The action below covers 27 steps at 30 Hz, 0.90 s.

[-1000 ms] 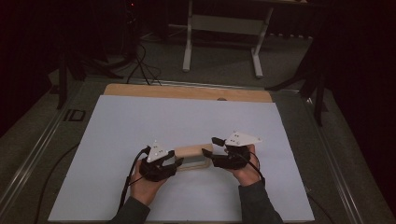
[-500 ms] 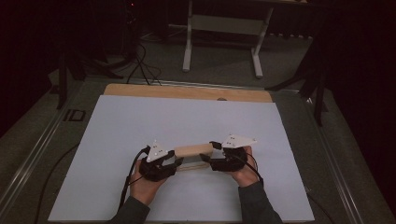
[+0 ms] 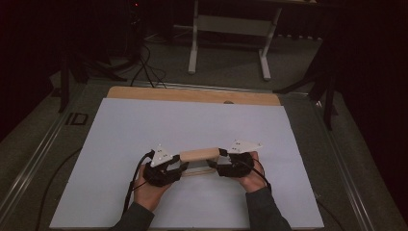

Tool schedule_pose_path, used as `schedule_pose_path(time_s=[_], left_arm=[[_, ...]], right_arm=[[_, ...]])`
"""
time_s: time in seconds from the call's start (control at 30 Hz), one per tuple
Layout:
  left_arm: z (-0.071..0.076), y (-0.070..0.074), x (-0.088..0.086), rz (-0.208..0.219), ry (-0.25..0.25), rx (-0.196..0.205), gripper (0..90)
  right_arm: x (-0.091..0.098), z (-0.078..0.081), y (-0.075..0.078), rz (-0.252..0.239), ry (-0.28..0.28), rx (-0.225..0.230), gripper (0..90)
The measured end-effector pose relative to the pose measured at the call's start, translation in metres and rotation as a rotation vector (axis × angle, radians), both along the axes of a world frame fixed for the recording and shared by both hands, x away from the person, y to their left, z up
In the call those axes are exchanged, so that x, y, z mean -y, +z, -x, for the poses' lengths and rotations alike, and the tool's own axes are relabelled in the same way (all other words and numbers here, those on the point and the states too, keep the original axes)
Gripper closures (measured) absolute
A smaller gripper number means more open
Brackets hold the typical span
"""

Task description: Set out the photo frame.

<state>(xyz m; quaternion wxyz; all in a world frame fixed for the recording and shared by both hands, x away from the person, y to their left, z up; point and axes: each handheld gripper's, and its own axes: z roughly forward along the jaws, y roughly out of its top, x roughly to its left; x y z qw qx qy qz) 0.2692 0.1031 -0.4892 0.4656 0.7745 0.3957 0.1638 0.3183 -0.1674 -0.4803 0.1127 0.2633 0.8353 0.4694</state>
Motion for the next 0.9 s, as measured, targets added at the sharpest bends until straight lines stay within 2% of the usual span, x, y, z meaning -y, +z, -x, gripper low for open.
schedule_pose_path(time_s=[0.27, 0.43, 0.9], left_arm=[[-0.0010, 0.0000, -0.0007, 0.000, -0.003, -0.001, 56.9], [-0.0042, 0.0000, -0.0016, 0.008, -0.003, -0.005, 56.9], [-0.0061, -0.0003, -0.0035, -0.008, -0.018, 0.013, 57.7]], right_arm=[[0.0025, 0.0003, 0.0013, 0.002, -0.007, 0.019, 49.1], [0.0015, 0.0005, 0.0018, 0.010, -0.017, 0.036, 50.2], [-0.0022, 0.0028, 0.0024, 0.022, -0.034, 0.060, 50.2]])
